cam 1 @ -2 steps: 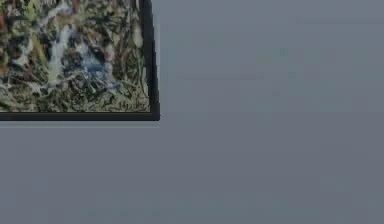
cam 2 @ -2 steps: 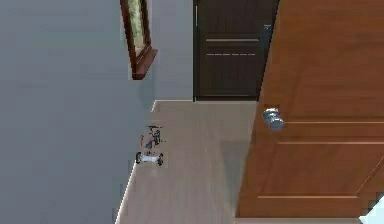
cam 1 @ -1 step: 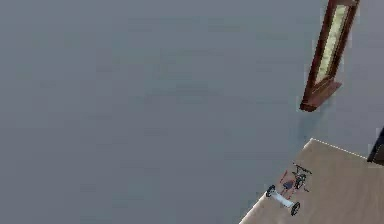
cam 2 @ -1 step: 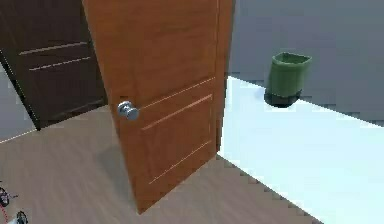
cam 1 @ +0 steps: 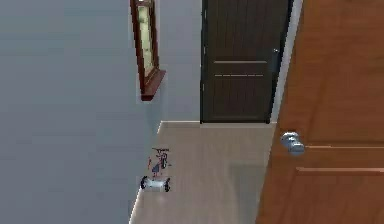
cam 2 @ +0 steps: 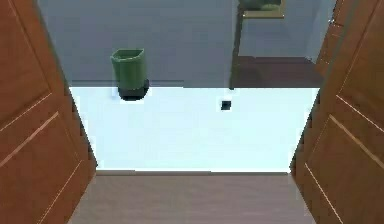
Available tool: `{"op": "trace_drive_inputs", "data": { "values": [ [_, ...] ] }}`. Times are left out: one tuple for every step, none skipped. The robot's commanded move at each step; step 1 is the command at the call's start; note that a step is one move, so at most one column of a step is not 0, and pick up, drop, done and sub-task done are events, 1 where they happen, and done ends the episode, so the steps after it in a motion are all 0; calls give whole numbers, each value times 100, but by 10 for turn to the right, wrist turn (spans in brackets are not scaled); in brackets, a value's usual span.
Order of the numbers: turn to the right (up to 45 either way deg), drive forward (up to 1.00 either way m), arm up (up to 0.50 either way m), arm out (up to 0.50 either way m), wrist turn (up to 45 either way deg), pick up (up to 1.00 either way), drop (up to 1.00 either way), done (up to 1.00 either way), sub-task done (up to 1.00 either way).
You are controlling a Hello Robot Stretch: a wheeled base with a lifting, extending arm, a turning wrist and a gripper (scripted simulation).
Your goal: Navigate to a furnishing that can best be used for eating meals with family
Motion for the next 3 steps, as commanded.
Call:
{"op": "trace_drive_inputs", "data": {
  "values": [
    [450,0,0,0,0,0,0,0,0],
    [210,0,0,0,0,0,0,0,0],
    [30,0,0,0,0,0,0,0,0]
  ]
}}
